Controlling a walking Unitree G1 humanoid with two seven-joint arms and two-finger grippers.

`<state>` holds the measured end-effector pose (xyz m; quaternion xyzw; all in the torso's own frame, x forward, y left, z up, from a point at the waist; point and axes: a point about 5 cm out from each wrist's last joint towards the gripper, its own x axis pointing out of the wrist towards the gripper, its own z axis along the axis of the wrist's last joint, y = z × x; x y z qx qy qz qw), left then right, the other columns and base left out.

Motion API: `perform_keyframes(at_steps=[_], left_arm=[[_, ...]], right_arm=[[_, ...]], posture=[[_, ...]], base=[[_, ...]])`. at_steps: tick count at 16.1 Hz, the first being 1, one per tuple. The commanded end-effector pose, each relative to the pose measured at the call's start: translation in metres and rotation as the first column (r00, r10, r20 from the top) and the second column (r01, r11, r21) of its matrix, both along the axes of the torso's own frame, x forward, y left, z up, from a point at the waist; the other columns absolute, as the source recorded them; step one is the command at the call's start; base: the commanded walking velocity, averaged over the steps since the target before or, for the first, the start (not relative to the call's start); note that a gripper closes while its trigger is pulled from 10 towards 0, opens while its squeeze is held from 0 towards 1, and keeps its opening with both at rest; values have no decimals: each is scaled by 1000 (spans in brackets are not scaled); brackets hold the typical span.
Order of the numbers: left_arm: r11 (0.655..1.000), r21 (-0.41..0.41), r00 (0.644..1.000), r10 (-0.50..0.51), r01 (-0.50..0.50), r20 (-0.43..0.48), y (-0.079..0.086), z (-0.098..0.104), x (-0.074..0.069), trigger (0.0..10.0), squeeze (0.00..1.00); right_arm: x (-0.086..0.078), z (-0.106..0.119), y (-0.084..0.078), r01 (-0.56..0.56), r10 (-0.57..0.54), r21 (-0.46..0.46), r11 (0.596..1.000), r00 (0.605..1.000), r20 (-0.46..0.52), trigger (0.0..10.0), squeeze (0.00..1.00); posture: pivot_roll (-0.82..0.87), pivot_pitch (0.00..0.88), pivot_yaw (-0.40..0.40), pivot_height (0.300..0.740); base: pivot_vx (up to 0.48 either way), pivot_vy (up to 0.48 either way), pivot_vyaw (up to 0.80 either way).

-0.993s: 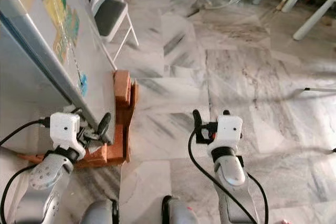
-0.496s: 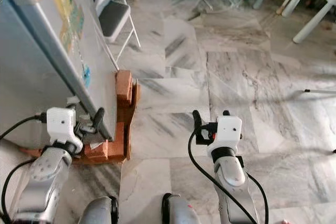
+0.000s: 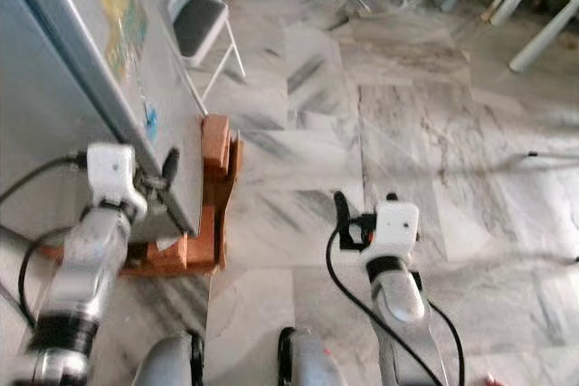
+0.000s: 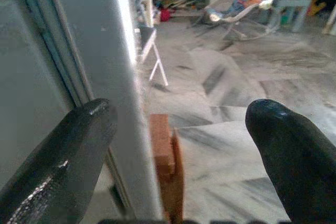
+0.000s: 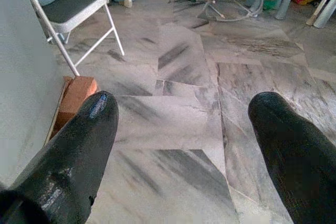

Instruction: Restocking fridge

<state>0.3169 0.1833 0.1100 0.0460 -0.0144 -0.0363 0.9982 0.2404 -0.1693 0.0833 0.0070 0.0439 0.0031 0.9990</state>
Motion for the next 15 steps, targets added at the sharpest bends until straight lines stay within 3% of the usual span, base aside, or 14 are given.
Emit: perform_keyframes(at_steps=[1, 3, 6, 9, 15], left_arm=[[1000, 8, 1000, 14, -14, -15, 2, -4, 1, 10000, 0], [999, 27, 999, 35, -35, -4, 6, 2, 18, 10000, 0], [996, 31, 997, 78, -78, 16, 13, 10, 30, 10000, 0], [992, 20, 992, 128, -129, 15, 22, 14, 34, 10000, 0], [998, 2, 997, 67, -67, 26, 5, 10, 36, 10000, 0]], right_arm=[[-3, 2, -6, 13, -13, -12, 1000, 1000, -2, 10000, 0], [-6, 3, -10, 16, -16, -21, 1000, 1000, -6, 10000, 0], [-13, 1, -9, -24, 23, -23, 999, 999, -30, 10000, 0], [-30, -7, -16, -84, 80, -48, 995, 994, -73, 10000, 0], [-26, -7, -4, -91, 88, -36, 995, 994, -62, 10000, 0]], posture=[[44, 197, -81, 740], [33, 202, -86, 740], [25, 213, -90, 740], [18, 206, -85, 740], [34, 202, -76, 740]], base=[[0, 0, 0], [0, 0, 0], [0, 0, 0], [0, 0, 0], [0, 0, 0]])
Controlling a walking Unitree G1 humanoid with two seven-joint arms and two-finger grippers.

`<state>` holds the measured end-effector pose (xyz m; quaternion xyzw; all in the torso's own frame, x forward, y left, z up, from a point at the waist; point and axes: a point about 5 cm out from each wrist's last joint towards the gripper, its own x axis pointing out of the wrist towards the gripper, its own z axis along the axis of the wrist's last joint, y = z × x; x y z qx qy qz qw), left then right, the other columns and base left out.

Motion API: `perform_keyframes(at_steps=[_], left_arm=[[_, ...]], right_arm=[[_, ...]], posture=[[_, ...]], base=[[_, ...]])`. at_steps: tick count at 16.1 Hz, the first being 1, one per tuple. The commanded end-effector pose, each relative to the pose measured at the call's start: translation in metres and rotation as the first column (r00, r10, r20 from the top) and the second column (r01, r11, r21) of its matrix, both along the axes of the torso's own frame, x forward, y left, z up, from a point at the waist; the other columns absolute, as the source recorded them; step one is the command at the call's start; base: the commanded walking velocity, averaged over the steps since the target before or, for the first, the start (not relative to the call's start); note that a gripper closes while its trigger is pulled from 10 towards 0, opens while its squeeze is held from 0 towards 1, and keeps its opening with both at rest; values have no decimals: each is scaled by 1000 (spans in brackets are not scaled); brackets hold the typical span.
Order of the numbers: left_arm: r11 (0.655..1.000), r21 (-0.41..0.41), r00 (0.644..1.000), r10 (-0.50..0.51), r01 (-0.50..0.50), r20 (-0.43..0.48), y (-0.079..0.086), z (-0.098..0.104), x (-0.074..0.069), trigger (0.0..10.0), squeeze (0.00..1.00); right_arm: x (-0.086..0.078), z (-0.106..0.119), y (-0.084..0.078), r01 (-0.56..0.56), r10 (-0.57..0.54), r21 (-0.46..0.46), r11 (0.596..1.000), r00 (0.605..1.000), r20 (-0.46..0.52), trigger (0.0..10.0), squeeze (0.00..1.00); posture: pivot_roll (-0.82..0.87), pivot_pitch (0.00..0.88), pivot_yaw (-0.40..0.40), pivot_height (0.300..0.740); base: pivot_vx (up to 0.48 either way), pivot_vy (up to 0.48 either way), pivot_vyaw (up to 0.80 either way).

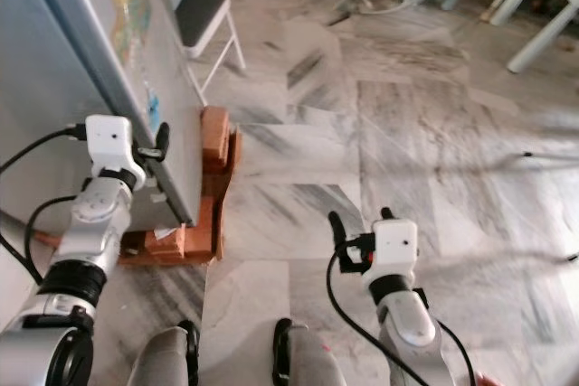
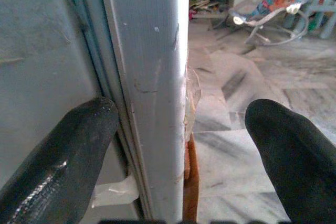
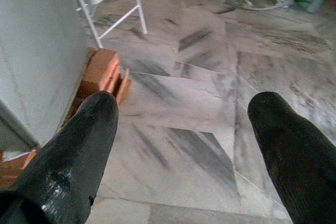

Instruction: Restocking fridge

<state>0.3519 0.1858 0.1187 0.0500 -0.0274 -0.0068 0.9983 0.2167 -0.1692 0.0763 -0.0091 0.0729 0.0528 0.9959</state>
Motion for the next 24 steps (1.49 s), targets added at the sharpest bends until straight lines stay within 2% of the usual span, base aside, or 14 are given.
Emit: perform_keyframes(at_steps=[1, 4, 5, 7, 8, 10, 12, 13, 16, 17, 18, 21, 22, 24], left_arm=[[1000, -5, 1000, -3, 3, 11, -2, 5, 6, 10000, 0], [996, 4, 995, -85, 85, 43, -23, 19, 17, 10000, 0], [986, 20, 984, -164, 163, 75, -44, 35, 27, 10000, 0], [965, 22, 958, -263, 263, 114, -74, 54, 34, 10000, 0], [879, 21, 863, -471, 476, 181, -132, 75, 28, 10000, 0], [689, -9, 673, -705, 724, 225, -205, 82, -6, 10000, 0], [532, -46, 524, -810, 845, 262, -247, 88, -39, 10000, 0], [505, -49, 498, -824, 862, 271, -253, 90, -45, 10000, 0], [627, -28, 621, -764, 779, 177, -215, 68, -16, 10000, 0], [714, -9, 709, -694, 700, 130, -181, 57, -2, 10000, 0], [772, 14, 769, -634, 635, 88, -153, 48, 5, 10000, 0], [879, 79, 880, -474, 471, 33, -90, 25, 9, 10000, 0], [920, 75, 921, -388, 386, 27, -59, 17, 2, 10000, 0], [942, 46, 943, -334, 332, 21, -39, 12, -10, 10000, 0]], right_arm=[[-2, 0, -4, 6, -6, -10, 1000, 1000, -8, 10000, 0], [-9, -17, -7, -46, 37, -75, 996, 992, -121, 10000, 0], [-18, -32, -13, -62, 45, -67, 996, 972, -232, 10000, 0], [-23, -39, -19, -87, 59, -81, 993, 954, -294, 10000, 0], [-24, -41, -20, -113, 82, -81, 990, 945, -316, 10000, 0], [-22, -42, -16, -138, 103, -88, 987, 941, -321, 10000, 0], [-20, -41, -12, -162, 121, -105, 981, 941, -315, 10000, 0], [-19, -41, -12, -164, 123, -107, 981, 941, -315, 10000, 0], [-16, -41, -11, -168, 128, -100, 981, 940, -316, 10000, 0], [-14, -41, -9, -172, 133, -99, 980, 941, -312, 10000, 0], [-12, -38, -8, -165, 133, -99, 981, 952, -276, 10000, 0], [5, -10, 4, -153, 150, -38, 987, 986, -74, 10000, 0], [14, 1, 9, -156, 156, -30, 987, 988, -12, 10000, 0], [21, 9, 12, -164, 165, -29, 986, 986, 33, 10000, 0]], posture=[[37, 202, -77, 740], [40, 199, -80, 740], [40, 195, -81, 740], [35, 190, -79, 740], [39, 187, -81, 740], [41, 184, -81, 740], [33, 179, -79, 740], [33, 175, -80, 740], [38, 174, -79, 740], [51, 173, -74, 740], [51, 173, -74, 740], [83, 166, -71, 740], [99, 167, -70, 740], [133, 171, -65, 740]], base=[[0, 0, 0], [0, 0, 0], [0, 0, 0], [0, 0, 0], [0, 0, 0], [0, 0, 0], [0, 0, 0], [0, 0, 0], [0, 0, 0], [0, 0, 0], [0, 0, 0], [0, 0, 0], [0, 0, 0], [0, 0, 0]])
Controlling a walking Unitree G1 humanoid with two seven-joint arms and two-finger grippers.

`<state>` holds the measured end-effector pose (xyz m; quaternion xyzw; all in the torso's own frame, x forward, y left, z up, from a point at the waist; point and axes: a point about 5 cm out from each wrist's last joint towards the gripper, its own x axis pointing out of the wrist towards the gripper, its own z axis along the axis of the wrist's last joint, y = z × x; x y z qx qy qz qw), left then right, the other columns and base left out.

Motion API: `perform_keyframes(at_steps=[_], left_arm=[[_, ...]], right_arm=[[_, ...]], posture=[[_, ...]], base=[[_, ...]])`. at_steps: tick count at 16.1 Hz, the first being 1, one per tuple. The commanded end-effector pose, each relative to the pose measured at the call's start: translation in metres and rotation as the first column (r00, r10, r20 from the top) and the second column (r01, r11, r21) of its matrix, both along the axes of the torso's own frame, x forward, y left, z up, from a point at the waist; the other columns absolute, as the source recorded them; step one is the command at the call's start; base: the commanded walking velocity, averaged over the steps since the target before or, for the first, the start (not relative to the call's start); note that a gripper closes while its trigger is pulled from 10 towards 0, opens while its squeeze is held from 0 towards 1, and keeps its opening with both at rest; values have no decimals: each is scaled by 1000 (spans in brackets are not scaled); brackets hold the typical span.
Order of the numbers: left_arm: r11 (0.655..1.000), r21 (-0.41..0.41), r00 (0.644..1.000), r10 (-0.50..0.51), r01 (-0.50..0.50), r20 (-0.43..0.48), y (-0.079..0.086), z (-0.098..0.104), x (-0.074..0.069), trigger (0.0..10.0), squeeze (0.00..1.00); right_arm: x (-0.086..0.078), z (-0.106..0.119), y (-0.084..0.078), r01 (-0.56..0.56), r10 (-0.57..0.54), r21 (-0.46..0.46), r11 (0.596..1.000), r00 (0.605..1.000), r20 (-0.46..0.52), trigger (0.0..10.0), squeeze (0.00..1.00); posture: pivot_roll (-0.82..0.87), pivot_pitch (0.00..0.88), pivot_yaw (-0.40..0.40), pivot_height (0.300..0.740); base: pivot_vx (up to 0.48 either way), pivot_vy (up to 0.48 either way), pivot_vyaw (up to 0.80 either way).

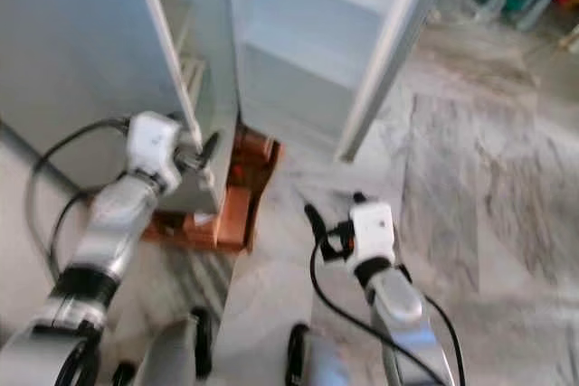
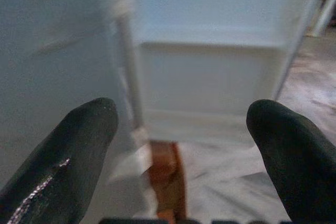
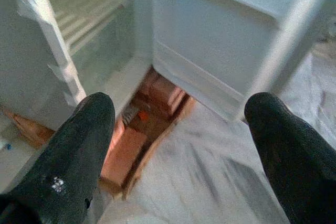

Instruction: Restocking fridge

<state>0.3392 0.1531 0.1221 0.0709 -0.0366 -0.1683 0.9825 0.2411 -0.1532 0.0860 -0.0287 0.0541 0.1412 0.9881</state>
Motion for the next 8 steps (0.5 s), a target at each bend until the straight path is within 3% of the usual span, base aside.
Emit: perform_keyframes(at_steps=[1, 2, 3, 4, 8], left_arm=[[1000, 8, 999, 26, -26, 22, 11, 4, -15, 10000, 0], [999, 11, 999, 46, -46, 17, 19, 2, -25, 10000, 0], [996, -1, 996, 92, -92, -9, 33, -4, -44, 10000, 0], [994, -13, 994, 111, -112, -23, 37, -7, -52, 10000, 0], [994, -11, 990, 111, -113, -89, 26, -22, -73, 10000, 0]], right_arm=[[4, 5, -3, 24, -24, -4, 1000, 999, 36, 10000, 0], [7, 8, -2, 27, -27, -1, 1000, 998, 51, 10000, 0], [11, 12, -1, 29, -30, 5, 1000, 997, 65, 10000, 0], [11, 14, -1, 31, -32, 9, 999, 997, 71, 10000, 0], [9, 11, 4, 33, -34, 14, 999, 997, 74, 10000, 0]], posture=[[148, 178, -60, 740], [155, 185, -57, 740], [149, 194, -59, 740], [148, 198, -59, 740], [138, 196, -56, 740]], base=[[0, -277, 0], [0, -304, 0], [0, -386, 0], [0, -412, 0], [0, -430, 0]])
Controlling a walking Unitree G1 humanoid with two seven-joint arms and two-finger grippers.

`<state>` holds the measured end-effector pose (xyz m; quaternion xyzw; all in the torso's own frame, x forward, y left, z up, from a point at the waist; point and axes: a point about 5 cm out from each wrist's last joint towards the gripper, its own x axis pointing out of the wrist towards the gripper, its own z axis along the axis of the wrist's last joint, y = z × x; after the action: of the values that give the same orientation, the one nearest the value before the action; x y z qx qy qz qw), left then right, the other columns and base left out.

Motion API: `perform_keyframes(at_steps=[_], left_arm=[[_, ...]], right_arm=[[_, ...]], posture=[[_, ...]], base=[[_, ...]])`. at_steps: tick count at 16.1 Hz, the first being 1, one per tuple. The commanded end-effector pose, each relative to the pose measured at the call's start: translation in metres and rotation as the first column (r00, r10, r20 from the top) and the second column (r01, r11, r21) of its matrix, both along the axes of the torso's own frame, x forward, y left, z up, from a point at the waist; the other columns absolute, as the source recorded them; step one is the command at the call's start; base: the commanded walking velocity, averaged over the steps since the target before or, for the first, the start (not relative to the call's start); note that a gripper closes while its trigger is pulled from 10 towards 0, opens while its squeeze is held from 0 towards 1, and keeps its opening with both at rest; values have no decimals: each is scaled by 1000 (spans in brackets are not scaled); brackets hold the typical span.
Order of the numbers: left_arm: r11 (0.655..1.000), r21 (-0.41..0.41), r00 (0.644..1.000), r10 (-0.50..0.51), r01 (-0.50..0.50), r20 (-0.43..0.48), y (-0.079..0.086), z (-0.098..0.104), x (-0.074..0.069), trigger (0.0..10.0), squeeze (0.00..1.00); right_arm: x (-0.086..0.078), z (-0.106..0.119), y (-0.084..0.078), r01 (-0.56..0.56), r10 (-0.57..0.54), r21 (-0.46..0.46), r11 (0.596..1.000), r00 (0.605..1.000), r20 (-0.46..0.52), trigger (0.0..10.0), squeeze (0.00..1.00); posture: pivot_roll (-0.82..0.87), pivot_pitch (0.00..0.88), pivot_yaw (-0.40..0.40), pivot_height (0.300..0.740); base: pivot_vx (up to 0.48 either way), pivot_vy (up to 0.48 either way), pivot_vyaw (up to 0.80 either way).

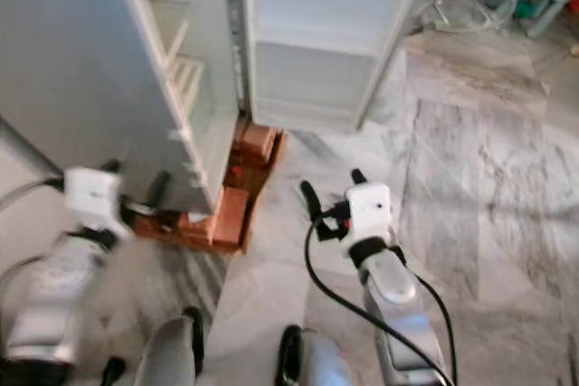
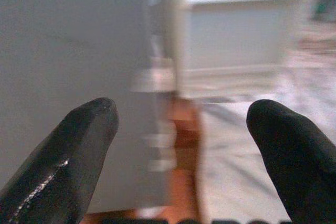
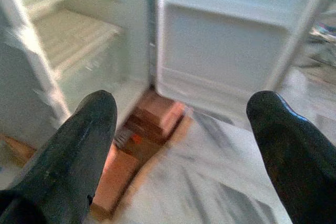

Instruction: Restocking fridge

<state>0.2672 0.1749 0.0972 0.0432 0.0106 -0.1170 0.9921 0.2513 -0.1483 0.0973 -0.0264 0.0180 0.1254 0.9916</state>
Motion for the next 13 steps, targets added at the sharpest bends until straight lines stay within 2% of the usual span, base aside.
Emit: perform_keyframes(at_steps=[1, 4, 8, 13], left_arm=[[1000, -9, 1000, 13, -13, -15, -4, 1, -2, 10000, 0], [1000, -12, 1000, -17, 16, -17, -13, 2, 1, 10000, 0], [1000, 3, 999, -22, 22, -24, -12, 1, 2, 10000, 0], [1000, 14, 999, -23, 24, -22, -12, 0, 2, 10000, 0]], right_arm=[[-2, -1, 2, 5, -5, 4, 1000, 1000, 2, 10000, 0], [-3, -2, 6, 5, -5, 7, 1000, 1000, 5, 10000, 0], [1, -1, 4, 22, -22, 8, 1000, 1000, 18, 10000, 0], [-1, -2, 6, 22, -22, 10, 1000, 999, 24, 10000, 0]], posture=[[134, 191, -56, 740], [126, 176, -52, 740], [126, 166, -46, 740], [124, 159, -47, 740]], base=[[0, -431, 0], [0, -431, 0], [374, -291, 0], [449, 0, 0]])
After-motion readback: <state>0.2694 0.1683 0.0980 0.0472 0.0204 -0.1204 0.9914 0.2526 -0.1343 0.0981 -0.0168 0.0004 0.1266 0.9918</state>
